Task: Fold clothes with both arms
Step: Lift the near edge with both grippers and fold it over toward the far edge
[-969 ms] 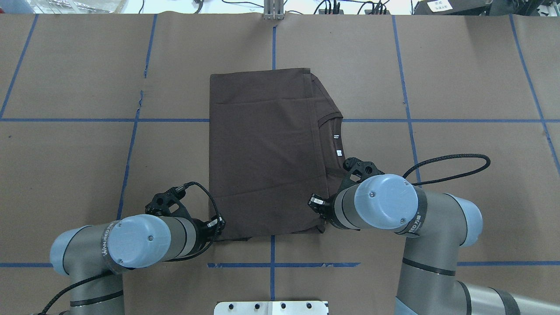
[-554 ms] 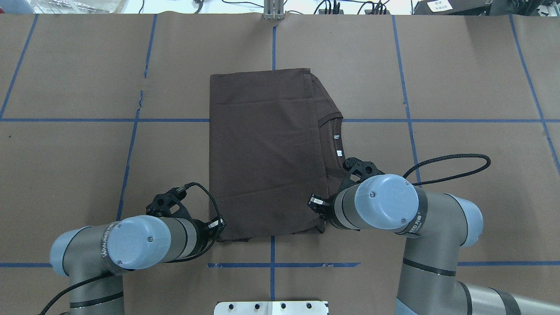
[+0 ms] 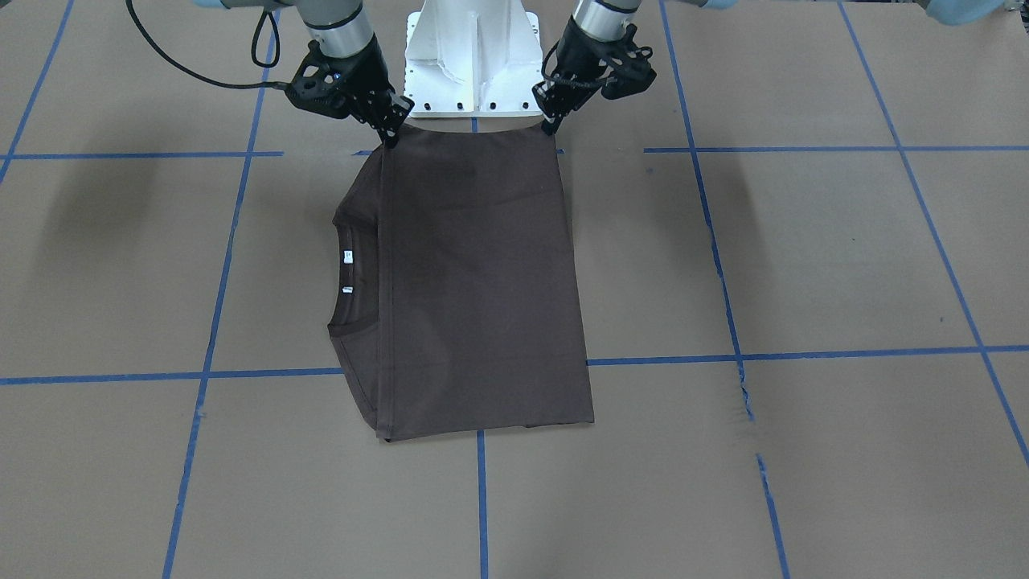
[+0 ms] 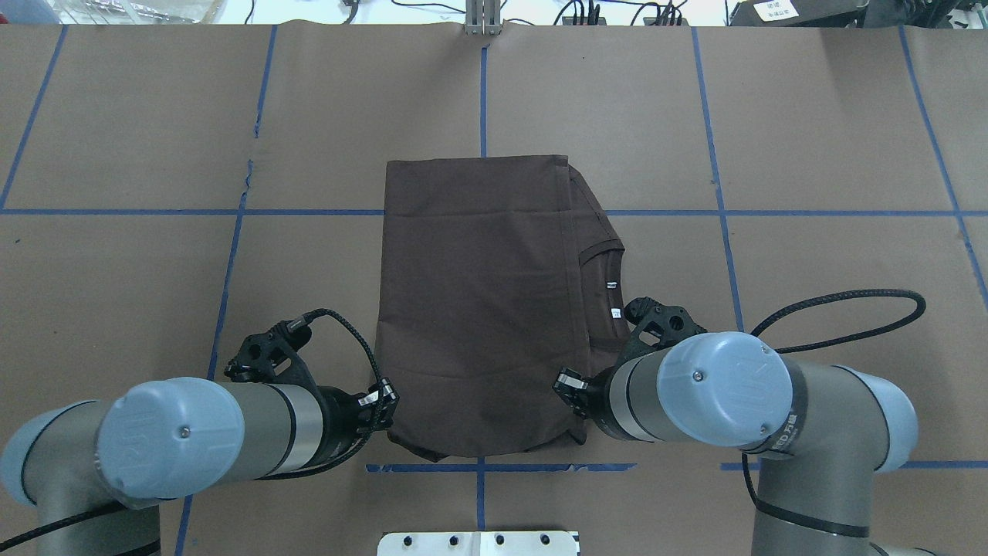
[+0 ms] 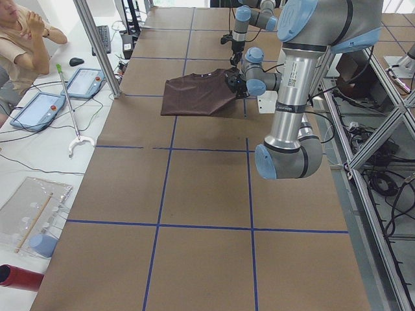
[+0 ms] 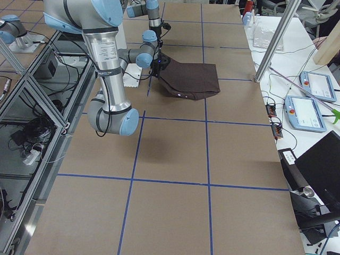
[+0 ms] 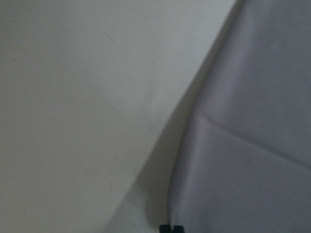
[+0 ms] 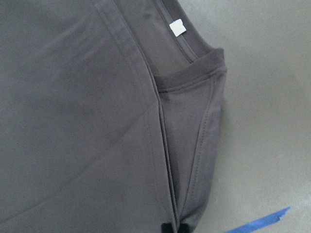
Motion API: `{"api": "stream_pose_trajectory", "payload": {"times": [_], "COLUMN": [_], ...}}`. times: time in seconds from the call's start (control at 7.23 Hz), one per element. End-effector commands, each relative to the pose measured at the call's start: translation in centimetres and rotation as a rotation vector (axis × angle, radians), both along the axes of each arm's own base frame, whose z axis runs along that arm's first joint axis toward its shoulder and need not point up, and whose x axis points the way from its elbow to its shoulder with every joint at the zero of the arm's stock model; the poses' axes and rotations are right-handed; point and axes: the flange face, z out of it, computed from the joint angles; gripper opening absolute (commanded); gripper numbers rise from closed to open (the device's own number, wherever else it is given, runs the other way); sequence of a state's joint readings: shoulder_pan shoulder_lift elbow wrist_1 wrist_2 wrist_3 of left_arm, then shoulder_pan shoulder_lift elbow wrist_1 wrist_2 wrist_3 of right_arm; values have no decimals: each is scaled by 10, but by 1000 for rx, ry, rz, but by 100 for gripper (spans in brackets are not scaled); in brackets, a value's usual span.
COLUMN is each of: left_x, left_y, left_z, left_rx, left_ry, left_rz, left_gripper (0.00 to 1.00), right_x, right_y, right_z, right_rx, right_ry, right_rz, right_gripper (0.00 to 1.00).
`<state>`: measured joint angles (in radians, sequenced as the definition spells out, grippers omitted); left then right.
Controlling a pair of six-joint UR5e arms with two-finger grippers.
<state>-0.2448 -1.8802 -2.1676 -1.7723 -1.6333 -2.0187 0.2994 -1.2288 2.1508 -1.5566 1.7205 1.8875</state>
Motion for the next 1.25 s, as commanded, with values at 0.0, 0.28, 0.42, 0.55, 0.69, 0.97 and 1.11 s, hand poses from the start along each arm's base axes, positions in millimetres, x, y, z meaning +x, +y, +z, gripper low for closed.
{"api": "stream_pose_trajectory", "payload": {"times": [0.0, 0.28, 0.42, 0.55, 0.69, 0.97, 1.11], "left_x": [-36, -37, -34, -23, -24, 13, 29], "left_y": [-45, -97, -127, -156, -188, -257, -308], "left_z": [-26, -29, -39, -31, -29, 12, 44], "left_rx": [22, 55, 99, 111, 139, 206, 260], "left_ry": [39, 14, -1, -39, -39, -114, -167], "left_rz": [-90, -166, -190, -216, -252, -263, -263], "left_gripper": [0, 0, 0, 0, 0, 0, 29], "right_x": [30, 43, 37, 37, 21, -17, -49], "right_y": [-51, -130, -155, -191, -220, -283, -326], "right_z": [-21, -28, -21, -19, -22, -9, 23], "right_rx": [-1, -42, -22, -38, -48, -1, 47], "right_ry": [-23, -28, 4, 25, 49, 66, 61], "right_rz": [99, 148, 151, 164, 167, 158, 134], "right_gripper": [0, 0, 0, 0, 0, 0, 57]}}
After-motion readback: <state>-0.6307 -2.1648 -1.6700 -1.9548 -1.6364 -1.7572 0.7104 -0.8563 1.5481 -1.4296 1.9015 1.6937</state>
